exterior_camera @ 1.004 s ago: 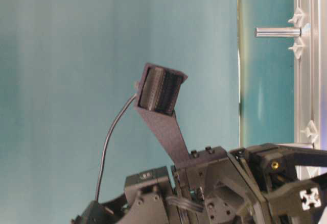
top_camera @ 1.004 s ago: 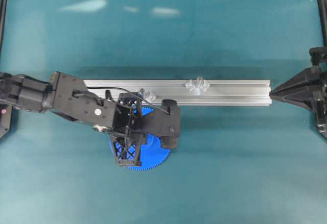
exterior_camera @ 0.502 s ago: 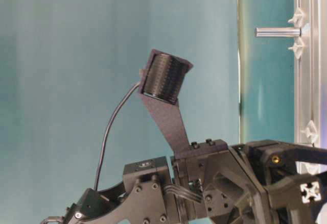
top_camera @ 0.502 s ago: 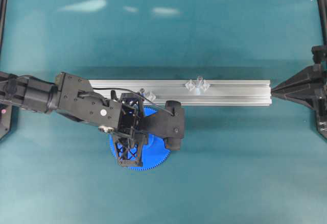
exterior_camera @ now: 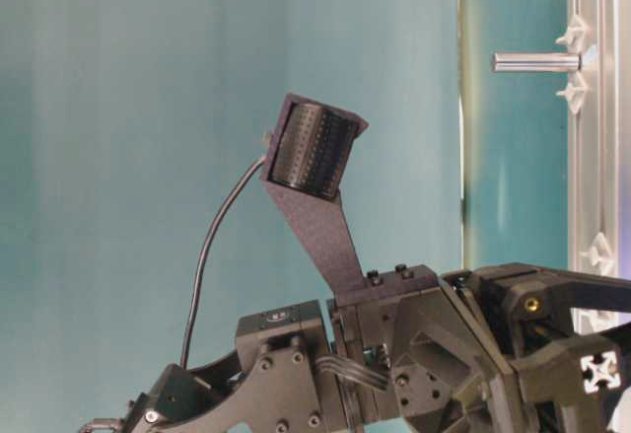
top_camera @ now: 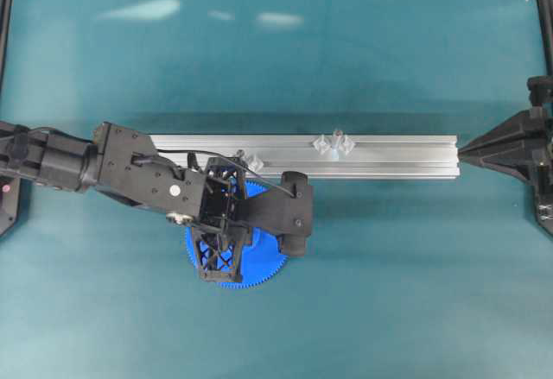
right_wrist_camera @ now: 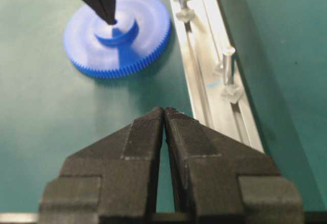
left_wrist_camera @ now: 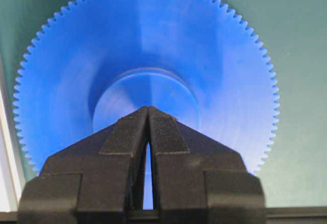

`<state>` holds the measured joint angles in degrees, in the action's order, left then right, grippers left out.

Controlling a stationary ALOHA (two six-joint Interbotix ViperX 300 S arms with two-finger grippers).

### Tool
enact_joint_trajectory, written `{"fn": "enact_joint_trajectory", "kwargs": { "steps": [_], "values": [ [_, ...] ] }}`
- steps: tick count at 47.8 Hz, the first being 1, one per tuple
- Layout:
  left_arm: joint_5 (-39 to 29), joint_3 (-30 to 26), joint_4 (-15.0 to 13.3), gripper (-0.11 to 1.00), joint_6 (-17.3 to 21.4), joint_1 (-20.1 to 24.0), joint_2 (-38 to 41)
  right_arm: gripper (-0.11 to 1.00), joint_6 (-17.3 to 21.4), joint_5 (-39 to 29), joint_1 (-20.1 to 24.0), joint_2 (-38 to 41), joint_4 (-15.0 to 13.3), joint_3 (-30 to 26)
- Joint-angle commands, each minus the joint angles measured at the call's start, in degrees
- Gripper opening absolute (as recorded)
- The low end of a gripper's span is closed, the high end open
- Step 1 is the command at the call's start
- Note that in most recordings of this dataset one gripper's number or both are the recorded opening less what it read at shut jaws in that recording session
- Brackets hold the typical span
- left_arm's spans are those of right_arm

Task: Insert the large gear onto the shaft.
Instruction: 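Open the left gripper fingers around the hub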

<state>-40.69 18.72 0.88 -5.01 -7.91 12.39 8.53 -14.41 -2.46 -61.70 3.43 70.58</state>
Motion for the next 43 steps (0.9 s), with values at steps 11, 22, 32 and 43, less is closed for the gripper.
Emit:
{"fn": "enact_joint_trajectory", "kwargs": {
  "steps": [11, 22, 32, 43],
  "values": [
    [0.09, -0.26, 0.18, 0.56, -0.79, -0.18, -1.67, 0.15, 0.62, 0.53, -0.26, 0.09, 0.00, -0.26],
    [-0.18, 0.35, 0.18, 0.95, -3.08, -0.09, -1.05, 0.15, 0.70, 0.62, -0.18, -0.35, 0.00, -0.26],
    [0.18, 0.35, 0.18, 0.95, -3.08, 0.00, -0.97, 0.15, 0.70, 0.62, -0.26, -0.53, 0.00, -0.26],
    [0.26, 0.44, 0.18, 0.95, -3.08, 0.53, -0.88, 0.15, 0.79, 0.70, -0.18, -0.53, 0.00, -0.26]
  ]
}}
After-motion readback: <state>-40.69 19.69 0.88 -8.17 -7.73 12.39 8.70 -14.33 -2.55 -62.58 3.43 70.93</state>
